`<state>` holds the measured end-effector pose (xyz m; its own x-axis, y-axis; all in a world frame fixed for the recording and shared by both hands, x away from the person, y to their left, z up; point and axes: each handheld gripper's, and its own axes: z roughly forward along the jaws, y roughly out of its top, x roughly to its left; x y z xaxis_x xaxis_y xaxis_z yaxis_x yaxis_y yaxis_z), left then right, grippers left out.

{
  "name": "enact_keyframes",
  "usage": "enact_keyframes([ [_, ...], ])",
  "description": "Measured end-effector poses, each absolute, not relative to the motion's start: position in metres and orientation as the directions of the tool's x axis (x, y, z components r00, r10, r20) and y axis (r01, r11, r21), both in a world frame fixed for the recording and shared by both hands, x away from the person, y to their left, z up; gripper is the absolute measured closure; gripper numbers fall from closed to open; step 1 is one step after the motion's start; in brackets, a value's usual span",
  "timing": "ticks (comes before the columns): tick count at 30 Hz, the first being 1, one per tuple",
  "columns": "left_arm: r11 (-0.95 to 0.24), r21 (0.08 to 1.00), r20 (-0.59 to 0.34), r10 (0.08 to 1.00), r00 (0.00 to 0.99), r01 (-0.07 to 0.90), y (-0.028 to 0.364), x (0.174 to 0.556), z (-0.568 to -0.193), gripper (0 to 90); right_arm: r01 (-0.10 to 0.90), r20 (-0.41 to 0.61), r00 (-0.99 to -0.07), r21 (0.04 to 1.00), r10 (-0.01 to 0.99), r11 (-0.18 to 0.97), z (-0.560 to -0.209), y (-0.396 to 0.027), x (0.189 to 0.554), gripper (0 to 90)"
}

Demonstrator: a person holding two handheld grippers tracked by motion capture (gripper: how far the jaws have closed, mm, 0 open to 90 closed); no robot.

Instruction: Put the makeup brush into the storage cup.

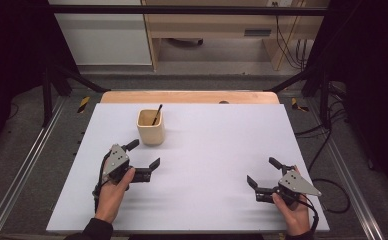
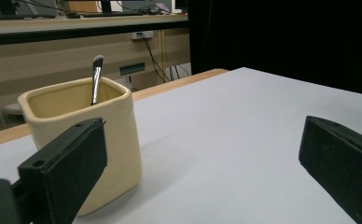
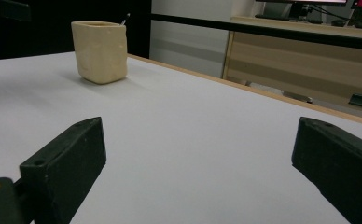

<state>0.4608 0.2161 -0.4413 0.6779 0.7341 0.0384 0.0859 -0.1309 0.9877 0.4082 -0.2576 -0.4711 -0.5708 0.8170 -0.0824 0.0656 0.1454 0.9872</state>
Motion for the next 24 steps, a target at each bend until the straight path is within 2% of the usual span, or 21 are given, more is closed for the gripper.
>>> enact_keyframes([
  [24, -0.112, 0.992, 0.046, 0.732, 0.68, 0.054, 0.237, 0.446, -0.446, 0.9, 0.068, -0.085, -0.572, 0.986, 0.816, 0.151, -0.472, -0.257, 0.408, 3.3],
])
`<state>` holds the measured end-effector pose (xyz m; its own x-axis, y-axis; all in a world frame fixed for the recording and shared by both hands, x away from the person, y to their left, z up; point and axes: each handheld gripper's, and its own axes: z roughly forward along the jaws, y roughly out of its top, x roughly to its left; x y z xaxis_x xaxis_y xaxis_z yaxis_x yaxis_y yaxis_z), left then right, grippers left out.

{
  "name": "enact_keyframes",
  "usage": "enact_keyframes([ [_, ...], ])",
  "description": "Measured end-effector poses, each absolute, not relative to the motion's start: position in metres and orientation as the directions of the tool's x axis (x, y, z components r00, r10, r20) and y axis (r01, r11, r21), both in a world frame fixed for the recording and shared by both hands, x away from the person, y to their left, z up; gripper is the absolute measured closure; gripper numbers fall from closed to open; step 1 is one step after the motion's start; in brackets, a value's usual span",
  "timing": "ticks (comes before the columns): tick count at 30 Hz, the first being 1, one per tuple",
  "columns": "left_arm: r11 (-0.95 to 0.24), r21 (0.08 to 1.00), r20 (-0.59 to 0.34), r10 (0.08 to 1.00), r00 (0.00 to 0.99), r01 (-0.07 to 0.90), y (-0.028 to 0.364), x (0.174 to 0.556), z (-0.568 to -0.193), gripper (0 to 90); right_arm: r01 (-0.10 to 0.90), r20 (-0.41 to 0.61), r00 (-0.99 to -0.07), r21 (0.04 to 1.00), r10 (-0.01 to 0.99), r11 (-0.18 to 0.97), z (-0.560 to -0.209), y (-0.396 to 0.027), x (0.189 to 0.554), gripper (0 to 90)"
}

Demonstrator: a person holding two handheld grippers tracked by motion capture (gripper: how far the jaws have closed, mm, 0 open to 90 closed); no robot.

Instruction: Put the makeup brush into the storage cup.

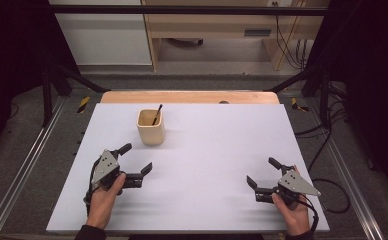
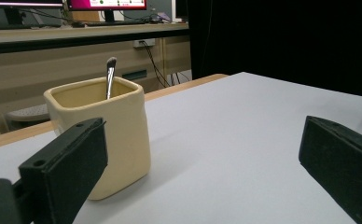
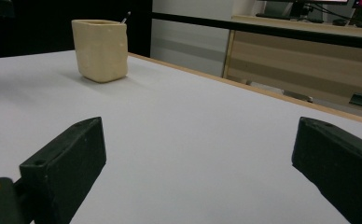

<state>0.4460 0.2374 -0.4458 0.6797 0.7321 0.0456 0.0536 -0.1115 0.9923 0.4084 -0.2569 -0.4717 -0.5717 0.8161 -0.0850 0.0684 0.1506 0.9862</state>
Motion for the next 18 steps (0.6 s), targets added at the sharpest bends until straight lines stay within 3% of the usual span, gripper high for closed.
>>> enact_keyframes([
  [18, -0.095, 0.995, 0.063, 0.743, 0.666, 0.012, 0.253, 0.433, -0.452, 0.6, 0.07, -0.088, -0.573, 0.985, 0.815, 0.155, -0.472, -0.256, 0.408, 3.2],
])
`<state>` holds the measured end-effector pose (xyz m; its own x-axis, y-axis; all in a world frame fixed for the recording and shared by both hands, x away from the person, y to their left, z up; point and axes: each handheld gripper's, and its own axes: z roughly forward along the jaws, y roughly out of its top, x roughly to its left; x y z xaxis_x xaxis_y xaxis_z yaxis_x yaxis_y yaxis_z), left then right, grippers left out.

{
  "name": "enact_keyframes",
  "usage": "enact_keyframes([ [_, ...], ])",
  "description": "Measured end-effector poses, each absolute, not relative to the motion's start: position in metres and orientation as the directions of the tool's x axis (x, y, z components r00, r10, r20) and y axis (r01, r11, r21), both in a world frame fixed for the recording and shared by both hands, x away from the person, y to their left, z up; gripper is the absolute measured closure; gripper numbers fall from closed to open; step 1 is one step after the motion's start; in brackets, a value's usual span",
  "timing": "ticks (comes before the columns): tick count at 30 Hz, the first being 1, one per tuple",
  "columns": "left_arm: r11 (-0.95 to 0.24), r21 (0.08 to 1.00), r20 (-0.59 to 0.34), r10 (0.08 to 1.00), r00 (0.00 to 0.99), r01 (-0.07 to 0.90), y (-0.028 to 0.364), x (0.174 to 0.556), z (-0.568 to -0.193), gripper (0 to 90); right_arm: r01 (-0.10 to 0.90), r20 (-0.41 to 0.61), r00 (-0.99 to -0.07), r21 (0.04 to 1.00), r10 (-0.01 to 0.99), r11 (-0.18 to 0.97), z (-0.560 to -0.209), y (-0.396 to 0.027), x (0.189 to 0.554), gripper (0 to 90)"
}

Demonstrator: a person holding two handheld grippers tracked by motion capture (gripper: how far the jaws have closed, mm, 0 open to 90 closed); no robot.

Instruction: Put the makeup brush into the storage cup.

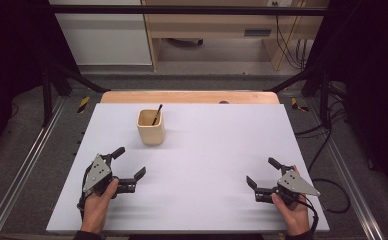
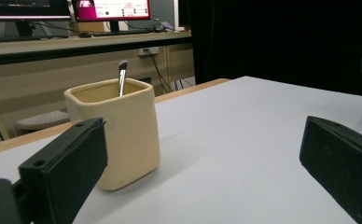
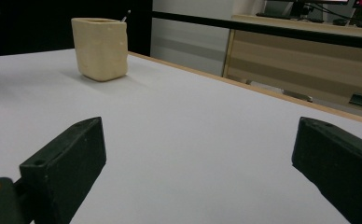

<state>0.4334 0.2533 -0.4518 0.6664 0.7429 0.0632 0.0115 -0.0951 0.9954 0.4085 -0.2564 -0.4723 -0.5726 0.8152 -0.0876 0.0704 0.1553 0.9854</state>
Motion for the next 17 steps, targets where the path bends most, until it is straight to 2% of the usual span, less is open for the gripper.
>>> enact_keyframes([
  [17, -0.106, 0.994, 0.084, 0.761, 0.643, -0.004, 0.259, 0.4237, -0.4515, 0.7, 0.062, -0.097, -0.571, 0.985, 0.815, 0.161, -0.4729, -0.2556, 0.4087, 3.2],
])
